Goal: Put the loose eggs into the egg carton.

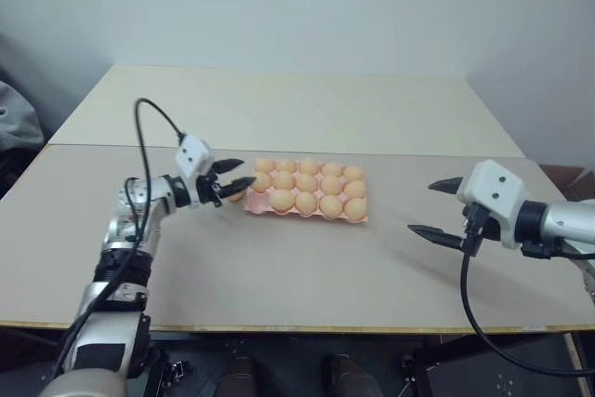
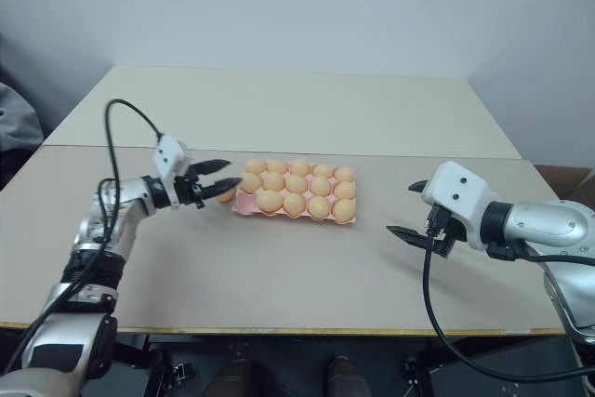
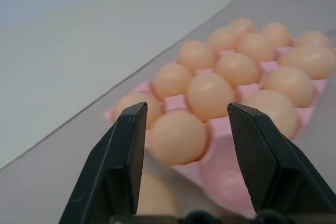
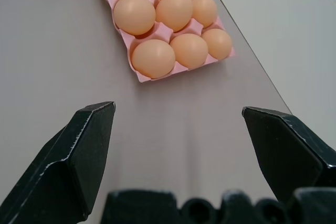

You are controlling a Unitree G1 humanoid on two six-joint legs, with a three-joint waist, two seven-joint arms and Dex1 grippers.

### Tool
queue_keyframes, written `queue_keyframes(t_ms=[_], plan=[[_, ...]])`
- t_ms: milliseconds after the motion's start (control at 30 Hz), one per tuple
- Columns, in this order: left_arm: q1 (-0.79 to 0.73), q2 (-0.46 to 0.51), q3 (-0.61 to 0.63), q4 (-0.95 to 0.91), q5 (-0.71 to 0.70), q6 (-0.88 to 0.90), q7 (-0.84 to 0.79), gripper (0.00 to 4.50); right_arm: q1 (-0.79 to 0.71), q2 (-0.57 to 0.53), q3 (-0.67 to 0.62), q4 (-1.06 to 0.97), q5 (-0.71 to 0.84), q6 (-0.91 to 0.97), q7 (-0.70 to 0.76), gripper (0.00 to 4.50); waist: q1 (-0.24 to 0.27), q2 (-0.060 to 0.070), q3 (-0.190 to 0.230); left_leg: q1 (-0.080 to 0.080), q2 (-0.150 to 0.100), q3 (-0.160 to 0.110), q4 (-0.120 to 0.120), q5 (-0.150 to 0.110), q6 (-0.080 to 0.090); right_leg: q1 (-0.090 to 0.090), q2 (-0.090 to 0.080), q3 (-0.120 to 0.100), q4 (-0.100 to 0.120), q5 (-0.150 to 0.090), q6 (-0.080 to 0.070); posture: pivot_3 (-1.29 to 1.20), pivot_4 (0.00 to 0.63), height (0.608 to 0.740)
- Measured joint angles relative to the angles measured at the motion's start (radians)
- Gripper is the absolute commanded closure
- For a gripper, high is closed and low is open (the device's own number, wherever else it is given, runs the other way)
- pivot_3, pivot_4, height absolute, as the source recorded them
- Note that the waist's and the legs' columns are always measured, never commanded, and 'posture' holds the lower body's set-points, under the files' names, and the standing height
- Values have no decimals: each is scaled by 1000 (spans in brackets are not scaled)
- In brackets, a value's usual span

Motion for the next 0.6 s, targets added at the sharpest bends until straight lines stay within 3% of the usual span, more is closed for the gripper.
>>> queue_keyframes(t_ms=[33,133,267,600], plan=[[-2,10,6,10,1,0,6,1893,0,0,0,-1,0,0,0,0,0,0,0,0,0,0,0,0,0,0,0,0,0,0,0,0,150,740],[-2,24,18,25,-3,6,-5,1331,1,0,0,-2,0,0,0,0,1,0,0,0,0,0,0,0,0,0,-1,0,0,0,0,0,150,740],[8,44,21,30,5,8,18,126,2,0,0,-3,-1,0,0,0,5,0,0,0,0,0,0,0,0,0,0,0,0,0,0,0,150,740],[36,72,21,118,38,-59,-3,58,15,0,0,-4,-4,0,-2,0,7,0,0,0,0,0,0,0,0,0,0,-1,0,1,-1,0,150,740]])
